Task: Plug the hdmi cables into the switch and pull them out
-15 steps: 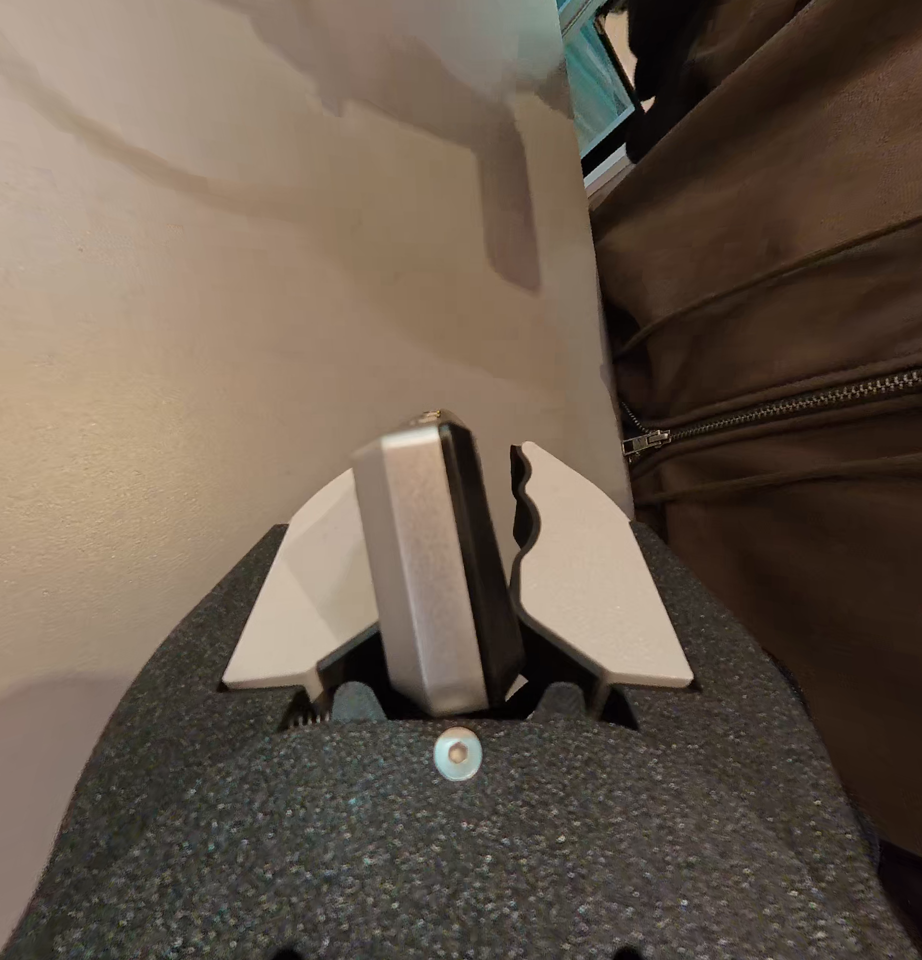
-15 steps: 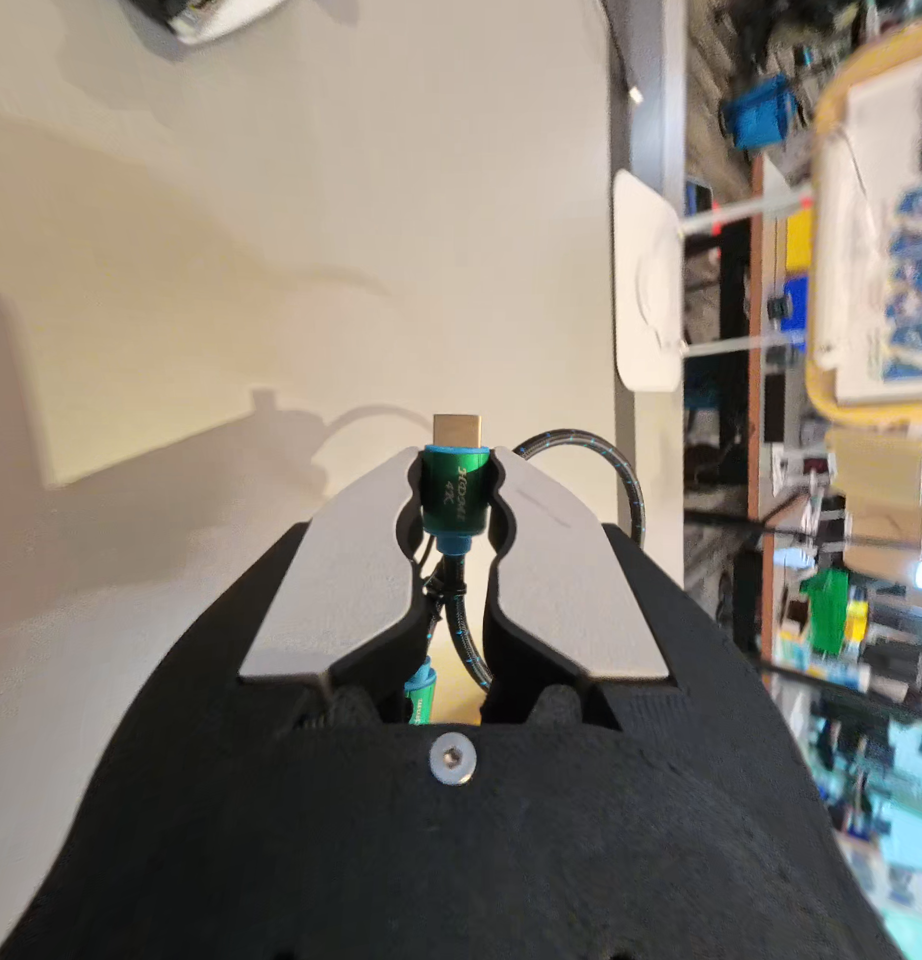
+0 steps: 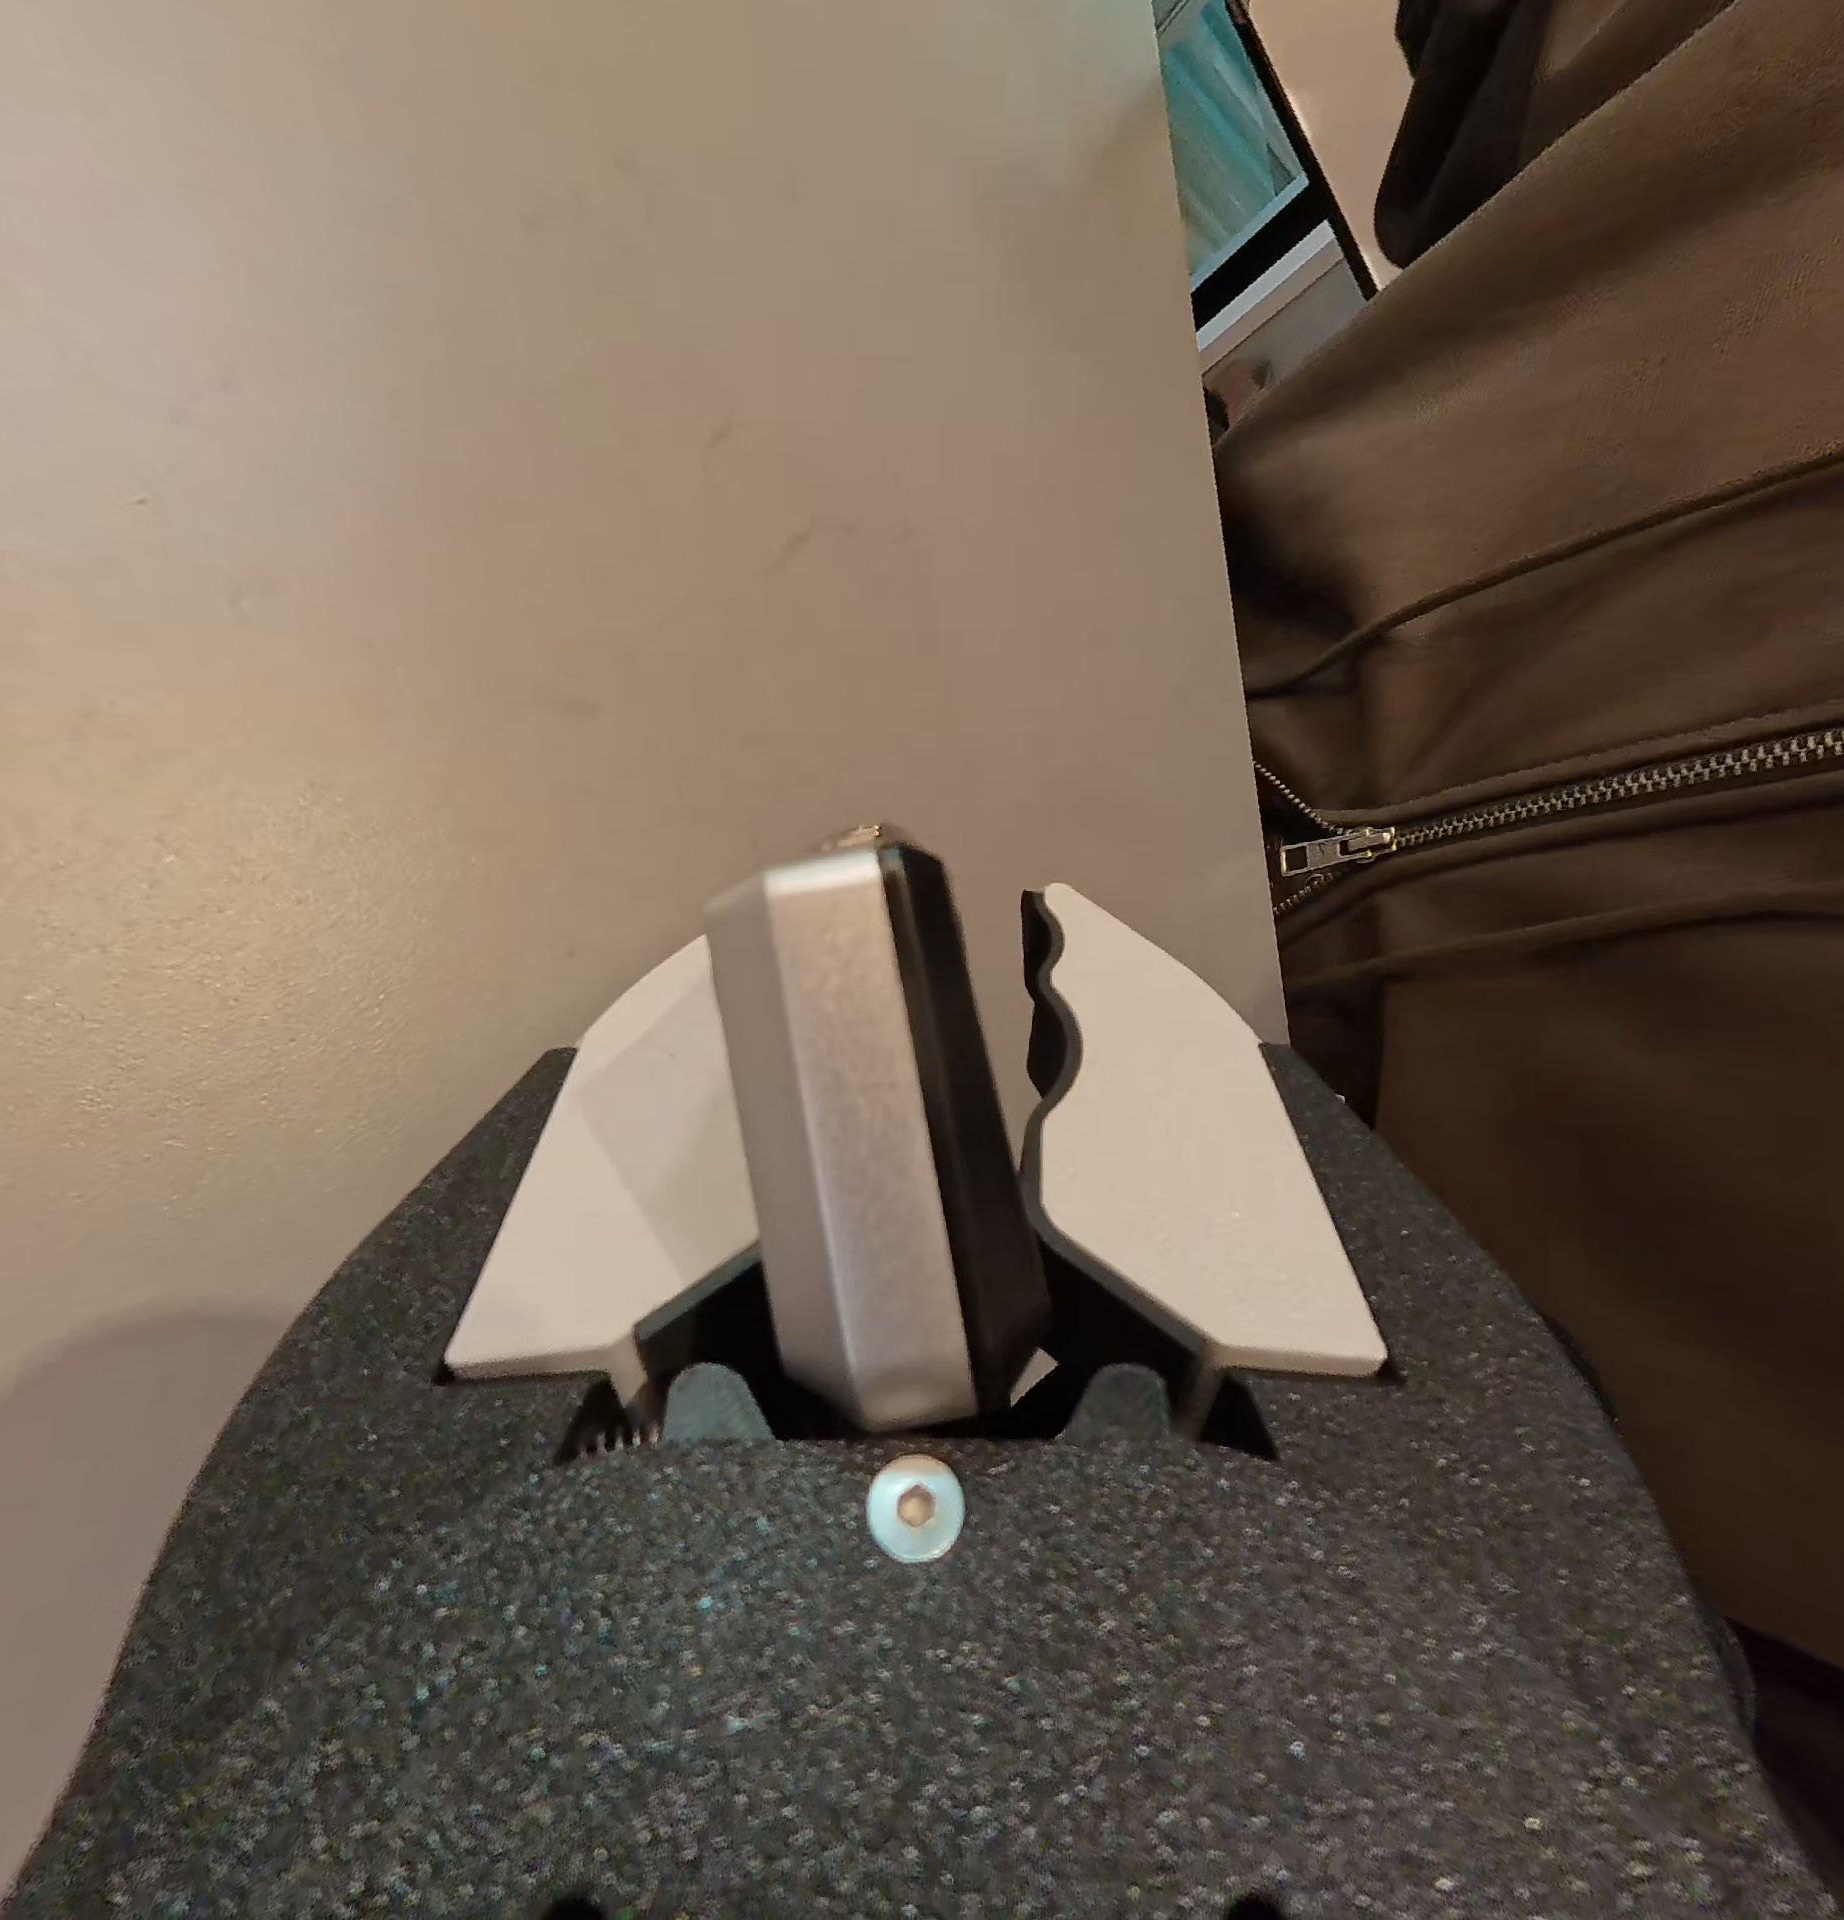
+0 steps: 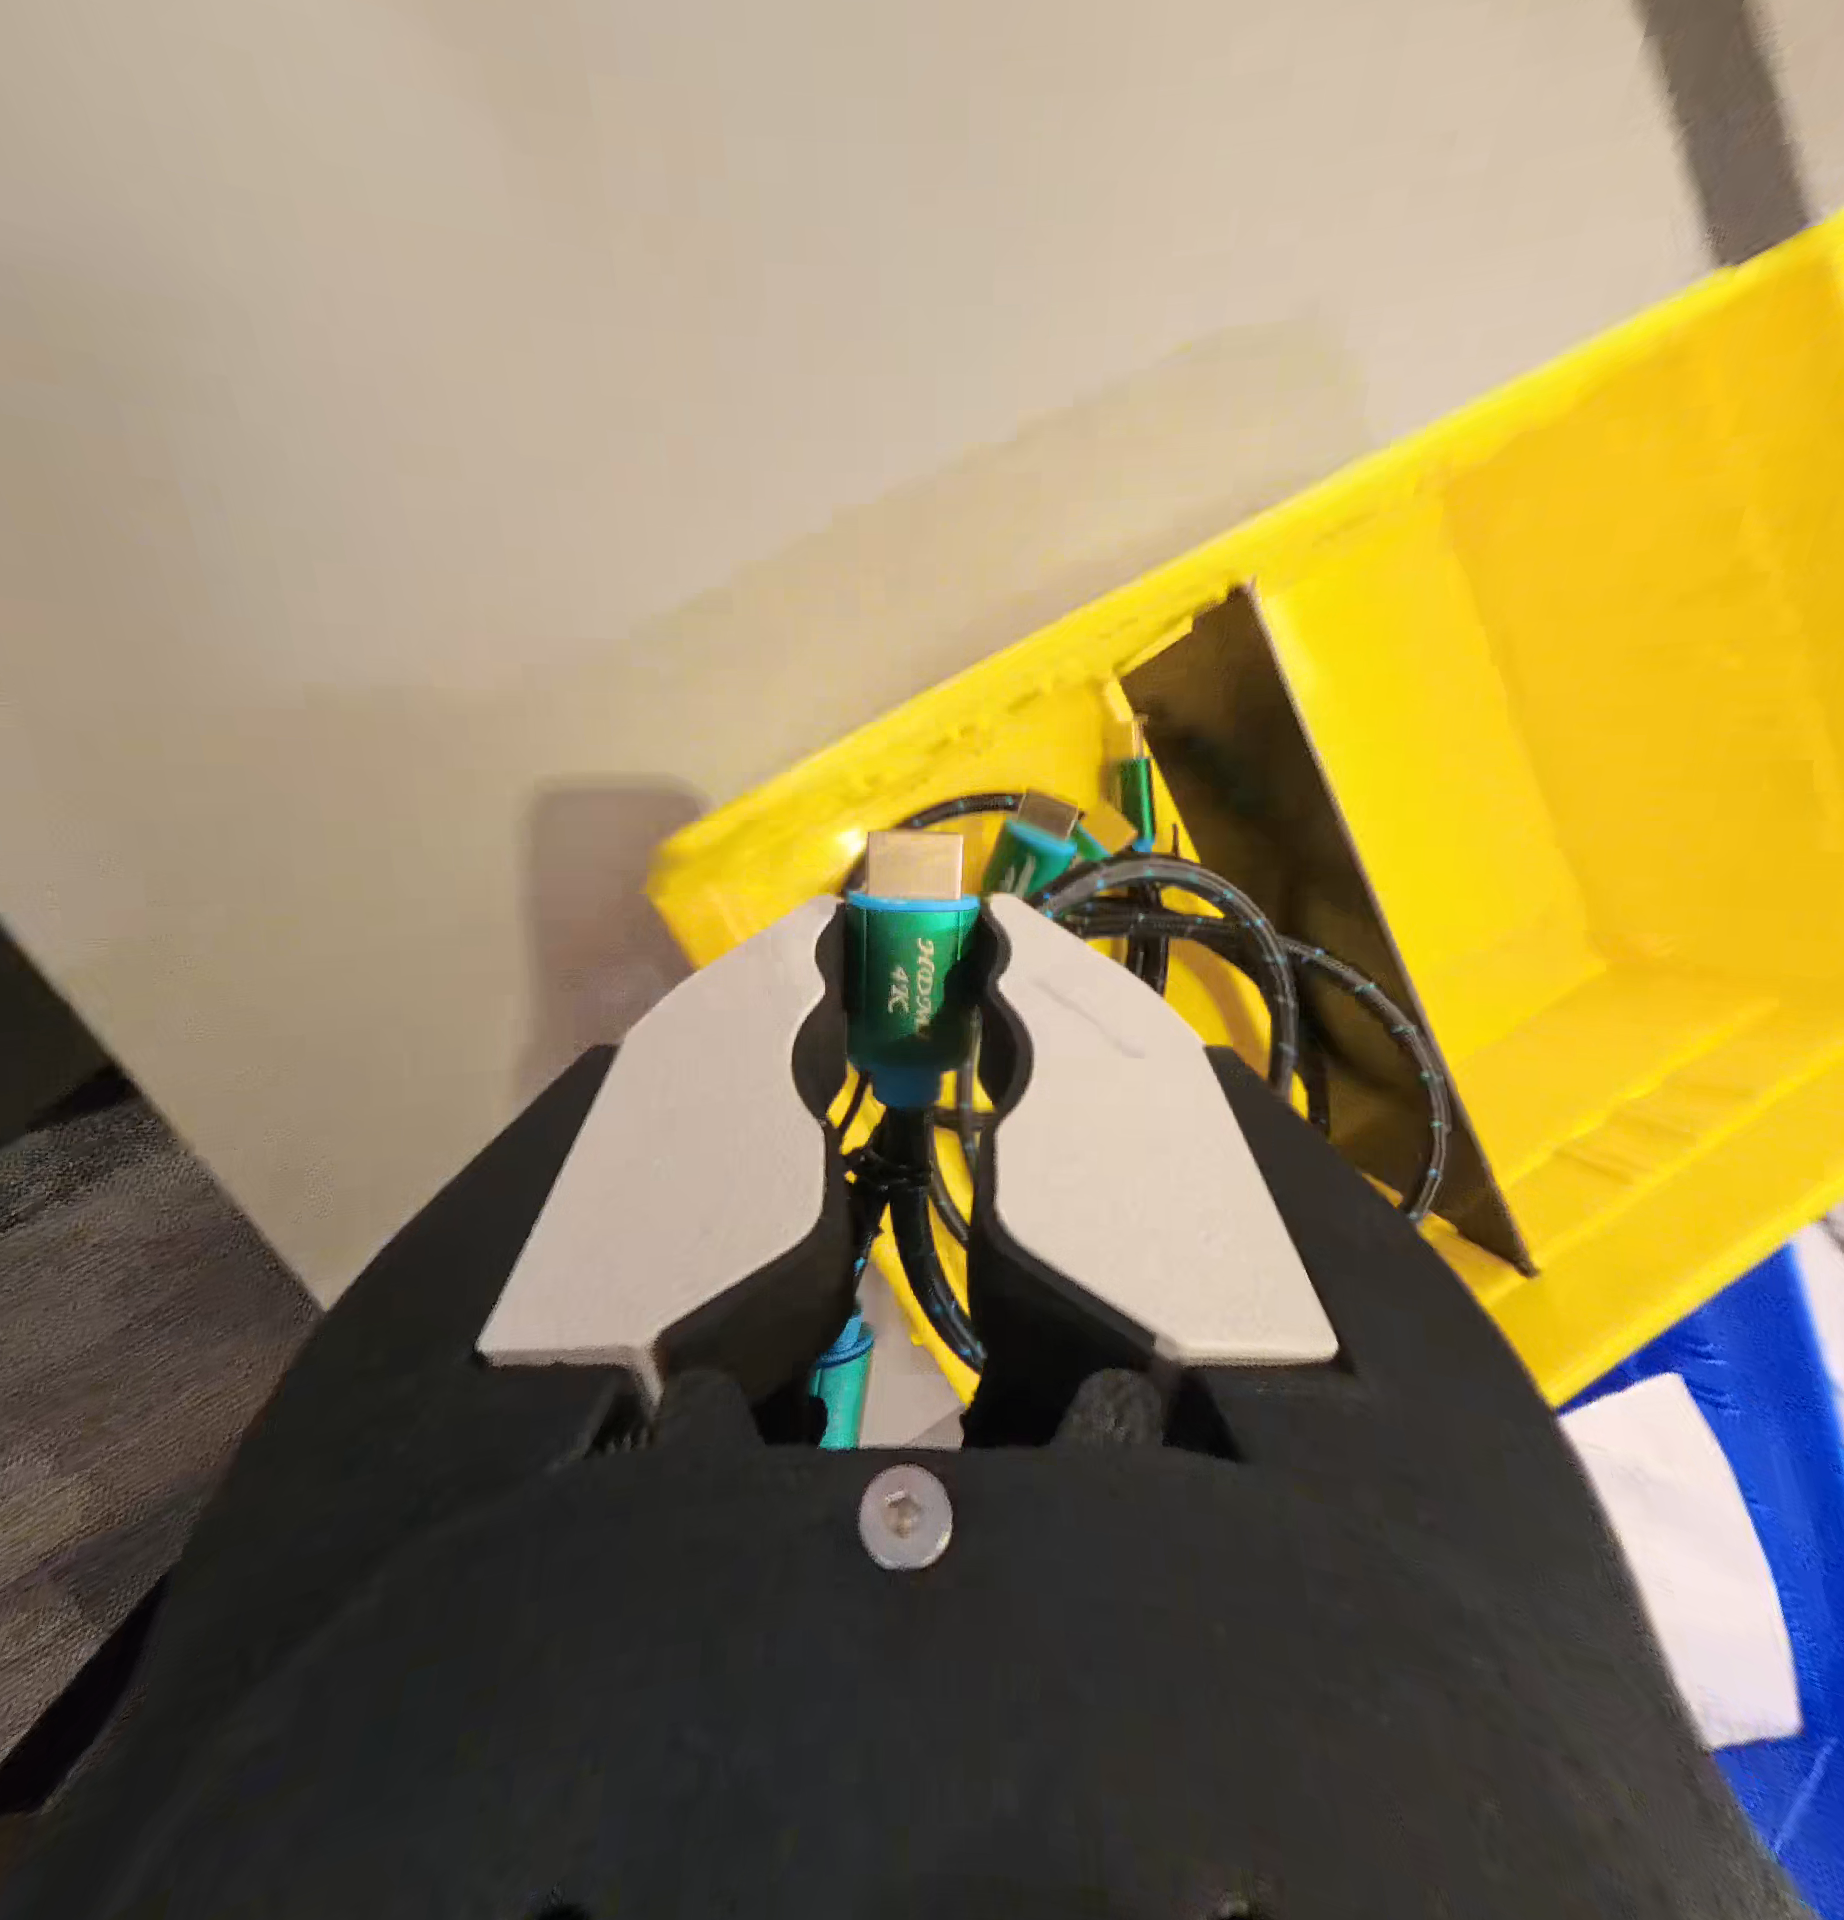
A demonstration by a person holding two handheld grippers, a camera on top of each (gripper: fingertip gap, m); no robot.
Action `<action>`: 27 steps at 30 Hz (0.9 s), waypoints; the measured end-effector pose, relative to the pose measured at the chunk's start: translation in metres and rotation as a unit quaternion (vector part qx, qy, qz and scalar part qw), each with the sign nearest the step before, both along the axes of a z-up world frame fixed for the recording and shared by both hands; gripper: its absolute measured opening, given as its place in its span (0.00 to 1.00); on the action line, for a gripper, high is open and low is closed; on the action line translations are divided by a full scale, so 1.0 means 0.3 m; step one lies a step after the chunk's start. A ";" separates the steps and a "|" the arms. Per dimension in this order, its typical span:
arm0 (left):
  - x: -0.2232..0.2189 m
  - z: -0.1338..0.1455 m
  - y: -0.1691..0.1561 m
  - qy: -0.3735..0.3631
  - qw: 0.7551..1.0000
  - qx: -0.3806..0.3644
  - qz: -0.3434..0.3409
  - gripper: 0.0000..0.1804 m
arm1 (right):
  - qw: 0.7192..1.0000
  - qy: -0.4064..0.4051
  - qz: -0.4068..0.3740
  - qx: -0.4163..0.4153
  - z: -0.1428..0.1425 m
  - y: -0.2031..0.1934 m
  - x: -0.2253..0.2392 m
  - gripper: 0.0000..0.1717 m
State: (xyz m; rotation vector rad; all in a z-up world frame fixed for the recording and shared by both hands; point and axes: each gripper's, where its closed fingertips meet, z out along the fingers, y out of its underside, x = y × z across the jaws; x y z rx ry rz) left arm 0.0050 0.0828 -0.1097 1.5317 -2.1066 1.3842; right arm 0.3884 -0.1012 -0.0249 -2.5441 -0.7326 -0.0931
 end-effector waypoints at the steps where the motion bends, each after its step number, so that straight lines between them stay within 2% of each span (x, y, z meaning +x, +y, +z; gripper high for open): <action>1: 0.001 0.000 0.001 0.000 1.000 -0.001 0.001 0.22 | 1.000 -0.007 -0.007 -0.010 -0.045 0.007 0.027 0.12; 4: 0.001 0.003 0.002 -0.004 1.000 -0.007 0.005 0.22 | 0.998 -0.039 -0.035 -0.037 -0.166 0.025 0.097 0.13; 6: 0.002 0.006 0.003 -0.006 1.000 -0.013 0.008 0.22 | 0.997 -0.054 -0.041 -0.038 -0.194 0.034 0.114 0.16; 9: 0.001 0.010 0.005 -0.008 1.000 -0.020 0.008 0.22 | 0.997 -0.052 -0.051 0.004 -0.134 0.054 0.107 0.22; 11: 0.000 0.010 0.004 -0.009 1.000 -0.022 0.006 0.22 | 0.996 -0.056 -0.063 0.033 -0.072 0.047 0.109 0.23; 15: -0.008 0.008 0.004 -0.008 1.000 -0.018 0.002 0.22 | 0.992 -0.079 -0.097 0.035 -0.008 -0.056 0.110 0.24; 18: -0.009 0.009 0.003 -0.008 1.000 -0.018 0.002 0.22 | 0.990 -0.071 -0.116 0.026 -0.026 -0.144 0.086 0.27; 23: -0.008 0.010 0.003 -0.008 1.000 -0.021 0.002 0.22 | 0.986 -0.103 -0.126 -0.032 -0.143 -0.212 0.110 0.32; 27: -0.006 0.009 0.003 -0.008 1.000 -0.021 0.005 0.22 | 0.981 -0.145 -0.106 -0.076 -0.182 -0.215 0.147 0.23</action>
